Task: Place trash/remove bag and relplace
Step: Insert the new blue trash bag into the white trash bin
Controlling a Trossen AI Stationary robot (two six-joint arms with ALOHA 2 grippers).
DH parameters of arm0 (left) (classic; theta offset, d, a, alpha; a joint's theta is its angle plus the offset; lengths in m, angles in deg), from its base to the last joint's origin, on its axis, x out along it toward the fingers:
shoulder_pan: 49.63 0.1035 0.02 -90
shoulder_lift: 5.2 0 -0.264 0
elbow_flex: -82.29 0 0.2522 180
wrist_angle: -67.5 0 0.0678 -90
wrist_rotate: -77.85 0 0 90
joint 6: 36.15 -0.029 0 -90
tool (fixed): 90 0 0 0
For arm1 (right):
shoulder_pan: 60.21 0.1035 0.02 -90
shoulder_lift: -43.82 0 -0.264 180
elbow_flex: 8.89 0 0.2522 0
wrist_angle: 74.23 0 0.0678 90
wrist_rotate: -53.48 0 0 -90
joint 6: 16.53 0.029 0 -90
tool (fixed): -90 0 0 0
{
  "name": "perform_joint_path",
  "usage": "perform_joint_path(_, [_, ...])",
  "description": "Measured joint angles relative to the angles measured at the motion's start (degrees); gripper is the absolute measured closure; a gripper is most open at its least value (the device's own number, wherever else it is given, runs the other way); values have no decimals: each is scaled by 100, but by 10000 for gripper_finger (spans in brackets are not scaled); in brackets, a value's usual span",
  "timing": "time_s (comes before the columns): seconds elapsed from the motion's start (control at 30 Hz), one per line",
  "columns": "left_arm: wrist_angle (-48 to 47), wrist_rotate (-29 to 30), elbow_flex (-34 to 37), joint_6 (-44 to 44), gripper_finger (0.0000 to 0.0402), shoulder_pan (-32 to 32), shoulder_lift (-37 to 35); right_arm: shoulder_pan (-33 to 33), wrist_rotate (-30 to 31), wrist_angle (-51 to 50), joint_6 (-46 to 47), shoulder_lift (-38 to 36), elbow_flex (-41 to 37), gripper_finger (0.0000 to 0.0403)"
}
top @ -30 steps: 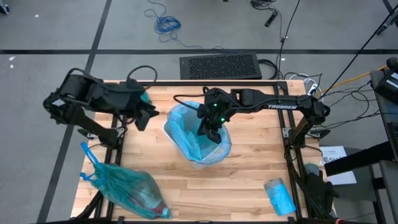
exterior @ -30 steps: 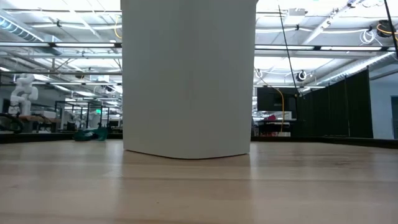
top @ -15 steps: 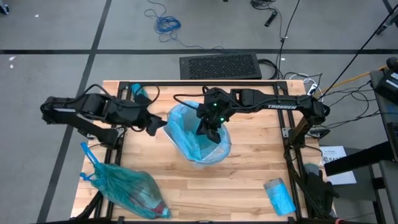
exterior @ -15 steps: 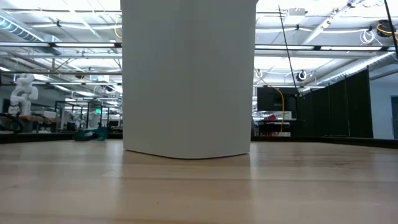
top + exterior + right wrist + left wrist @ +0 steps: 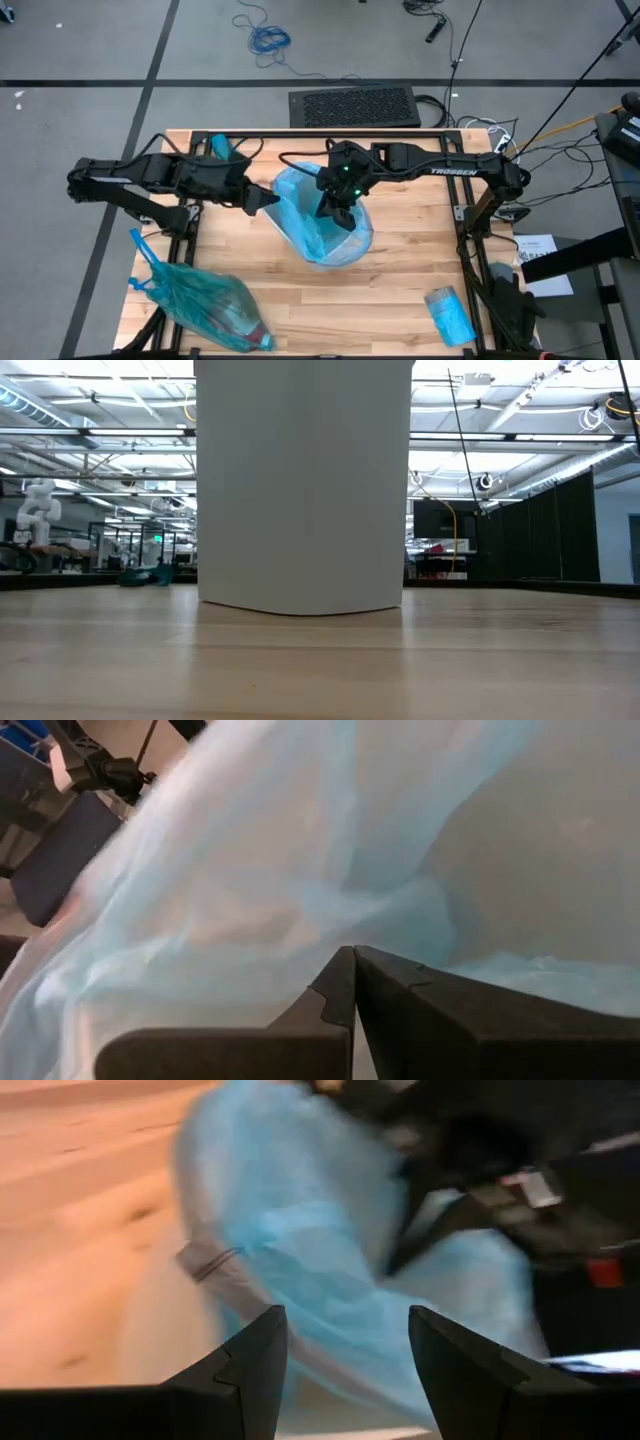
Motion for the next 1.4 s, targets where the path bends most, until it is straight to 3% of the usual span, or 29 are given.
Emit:
perform_joint_path(0.1, [376, -229, -17, 147, 198, -28, -5, 0, 0, -51, -17, 0, 0, 403])
perform_joint_path(0.27, [-307, -499, -9, 448, 199, -10, 19, 0, 0, -57, -44, 0, 0, 403])
perform_joint_path(0.83, [68, -967, -31, 234, 202, -17, 612, -7, 4, 2, -61, 0, 0, 403])
perform_joint_path(0.97, [131, -851, -42, 94, 245, -17, 614, -7, 2, 2, -55, 0, 0, 403])
perform_joint_path(1.17, [91, -808, -96, -269, 383, -15, 612, -9, 4, 7, -26, 0, 0, 403])
perform_joint_path(1.4, [86, -814, -156, -461, 400, -17, 585, -16, 4, 11, -24, 0, 0, 403])
